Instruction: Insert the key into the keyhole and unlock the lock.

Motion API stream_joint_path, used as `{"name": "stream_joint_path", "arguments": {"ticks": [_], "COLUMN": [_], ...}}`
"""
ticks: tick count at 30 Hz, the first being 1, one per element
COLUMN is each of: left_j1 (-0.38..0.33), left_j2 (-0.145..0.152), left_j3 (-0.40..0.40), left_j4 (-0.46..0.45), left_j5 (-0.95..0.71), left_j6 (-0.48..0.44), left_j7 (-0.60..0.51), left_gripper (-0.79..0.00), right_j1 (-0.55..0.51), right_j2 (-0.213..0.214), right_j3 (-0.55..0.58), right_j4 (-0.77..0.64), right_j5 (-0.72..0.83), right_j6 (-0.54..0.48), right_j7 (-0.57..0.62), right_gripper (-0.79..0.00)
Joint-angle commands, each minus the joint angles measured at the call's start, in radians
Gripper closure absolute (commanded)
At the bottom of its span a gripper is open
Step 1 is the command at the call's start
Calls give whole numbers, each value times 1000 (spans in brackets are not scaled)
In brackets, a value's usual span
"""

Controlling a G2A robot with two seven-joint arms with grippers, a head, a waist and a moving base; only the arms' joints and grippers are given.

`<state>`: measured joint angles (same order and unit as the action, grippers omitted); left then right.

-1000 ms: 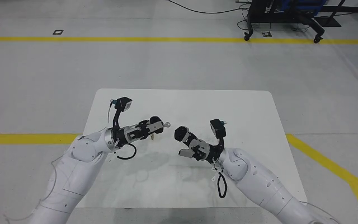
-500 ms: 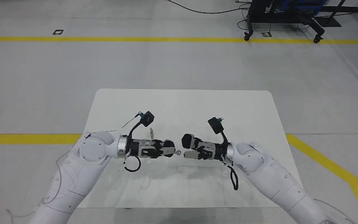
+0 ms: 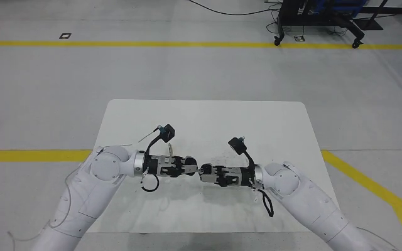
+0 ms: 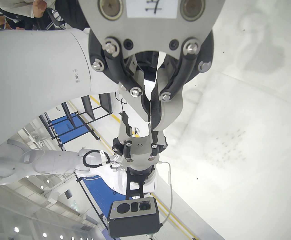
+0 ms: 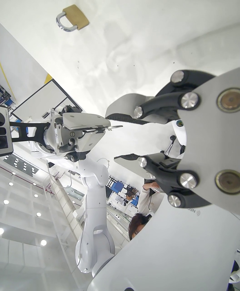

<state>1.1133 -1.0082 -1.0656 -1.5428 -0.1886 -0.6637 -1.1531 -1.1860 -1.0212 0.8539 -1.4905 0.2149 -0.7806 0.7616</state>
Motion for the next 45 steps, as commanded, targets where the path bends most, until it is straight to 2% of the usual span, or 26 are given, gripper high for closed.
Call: {"name": "stream_joint_path", "arguments": {"ticks": [1, 8, 11, 12, 18, 19, 24, 25, 26, 27, 32, 45], "left_j1": [-3, -9, -11, -12, -11, -11, -13, -13, -13, -13, -13, -13], "left_j2": [1, 3, 4, 4, 8, 8, 12, 13, 13, 13, 13, 13], "left_j3": [3, 8, 10, 10, 9, 10, 14, 17, 18, 18, 18, 18], "left_j4": [1, 3, 4, 4, 0, -1, -12, -13, -13, -13, -13, -13], "left_j5": [10, 5, 0, -1, 6, 6, 57, 63, 64, 64, 64, 64], "left_j6": [2, -1, -8, -10, -21, -21, -36, -39, -40, -40, -40, -40], "left_j7": [-2, 8, 8, 7, 18, 18, 32, 36, 37, 37, 37, 37], "left_gripper": [0, 0, 0, 0, 0, 0, 0, -219, -714, -785, -785, -785], "right_j1": [4, 18, 24, 26, 35, 36, 43, 44, 46, 47, 44, -78], "right_j2": [-2, -9, -13, -14, -19, -21, -27, -28, -29, -30, -30, 23], "right_j3": [-1, -11, -13, -13, -14, -16, -23, -24, -24, -24, -4, 204], "right_j4": [2, 7, 7, 6, 8, 8, 13, 16, 20, 25, 68, 161], "right_j5": [1, -1, -4, -5, -6, -7, -9, -8, -9, -9, -13, 1], "right_j6": [3, 20, 28, 31, 52, 55, 67, 68, 69, 69, 38, -158], "right_j7": [3, 9, 7, 6, 0, -1, 0, 1, 2, 2, -16, -82], "right_gripper": [-348, -274, -188, -135, -46, 0, 0, 0, 0, 0, 0, 0]}}
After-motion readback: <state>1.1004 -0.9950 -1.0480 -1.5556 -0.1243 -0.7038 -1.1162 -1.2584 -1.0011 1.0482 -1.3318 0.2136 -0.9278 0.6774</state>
